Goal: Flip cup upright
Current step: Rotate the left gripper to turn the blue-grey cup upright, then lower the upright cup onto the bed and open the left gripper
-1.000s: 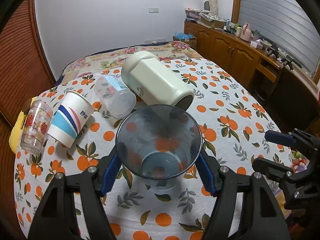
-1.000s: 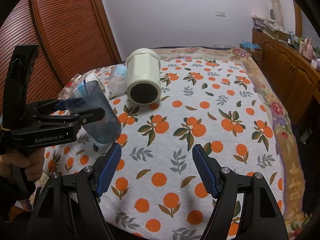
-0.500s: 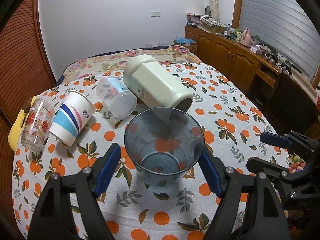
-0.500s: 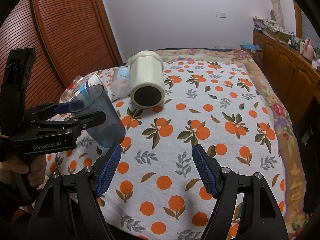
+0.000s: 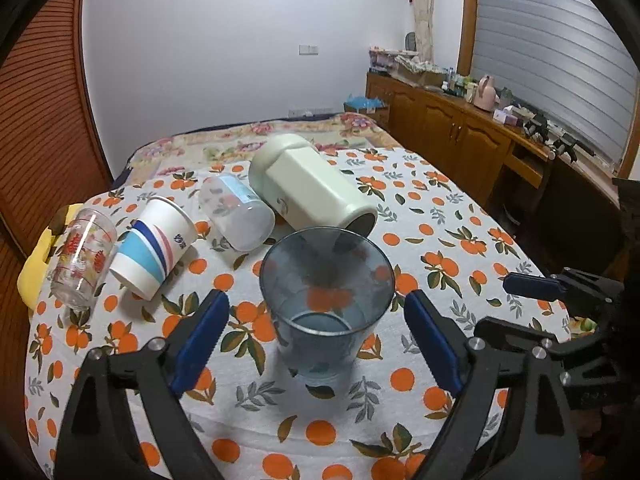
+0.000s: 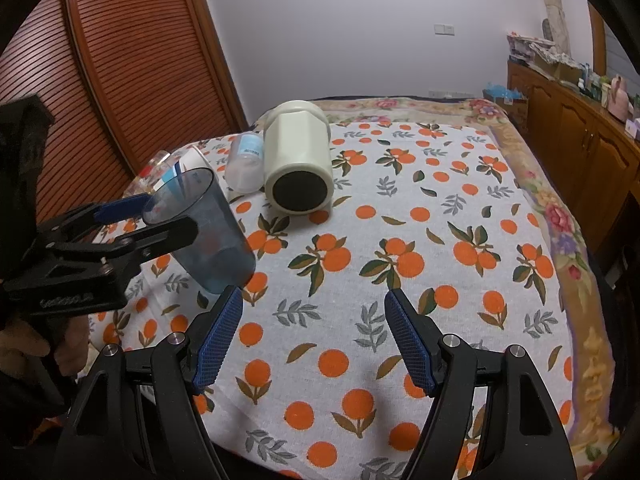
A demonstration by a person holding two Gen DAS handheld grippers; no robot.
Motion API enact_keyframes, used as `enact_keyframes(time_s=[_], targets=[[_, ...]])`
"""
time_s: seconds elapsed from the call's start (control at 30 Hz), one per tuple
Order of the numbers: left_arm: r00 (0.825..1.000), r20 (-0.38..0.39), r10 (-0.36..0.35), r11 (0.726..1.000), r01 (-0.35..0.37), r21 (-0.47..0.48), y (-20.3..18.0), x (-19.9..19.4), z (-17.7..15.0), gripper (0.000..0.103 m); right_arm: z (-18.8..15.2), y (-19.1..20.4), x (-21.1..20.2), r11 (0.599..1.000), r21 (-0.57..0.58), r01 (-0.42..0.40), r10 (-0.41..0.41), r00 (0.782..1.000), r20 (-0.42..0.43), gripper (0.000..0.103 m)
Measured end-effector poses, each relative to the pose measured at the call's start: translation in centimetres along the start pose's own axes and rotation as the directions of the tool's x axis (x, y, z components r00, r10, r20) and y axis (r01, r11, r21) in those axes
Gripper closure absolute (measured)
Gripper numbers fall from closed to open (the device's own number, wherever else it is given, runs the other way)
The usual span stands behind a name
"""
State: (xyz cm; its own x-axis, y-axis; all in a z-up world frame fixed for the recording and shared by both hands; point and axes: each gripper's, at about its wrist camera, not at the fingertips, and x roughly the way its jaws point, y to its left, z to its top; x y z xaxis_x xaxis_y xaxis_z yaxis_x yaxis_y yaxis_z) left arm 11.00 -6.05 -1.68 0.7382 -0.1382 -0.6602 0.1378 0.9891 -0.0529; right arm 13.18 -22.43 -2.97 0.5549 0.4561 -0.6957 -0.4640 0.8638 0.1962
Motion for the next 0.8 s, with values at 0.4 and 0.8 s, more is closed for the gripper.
enact_keyframes(time_s=[0.4,0.8], targets=[[0.994,0.091,0.064,0.998,-0.063,-0.015,0.6,-4.8,-1.7,0.012,0.0,1.1,-1.7,1.000,-0.009,0.015,-0.014,0.995,0.099,0.026],[0.984,0.153,0.089,0.995,-0.080,-0.064,1.7,-8.9,-3.5,0.012,-0.5,3.4,-4.4,0.996,-0.020,0.086,-0.078,0.961,0.266,0.012]])
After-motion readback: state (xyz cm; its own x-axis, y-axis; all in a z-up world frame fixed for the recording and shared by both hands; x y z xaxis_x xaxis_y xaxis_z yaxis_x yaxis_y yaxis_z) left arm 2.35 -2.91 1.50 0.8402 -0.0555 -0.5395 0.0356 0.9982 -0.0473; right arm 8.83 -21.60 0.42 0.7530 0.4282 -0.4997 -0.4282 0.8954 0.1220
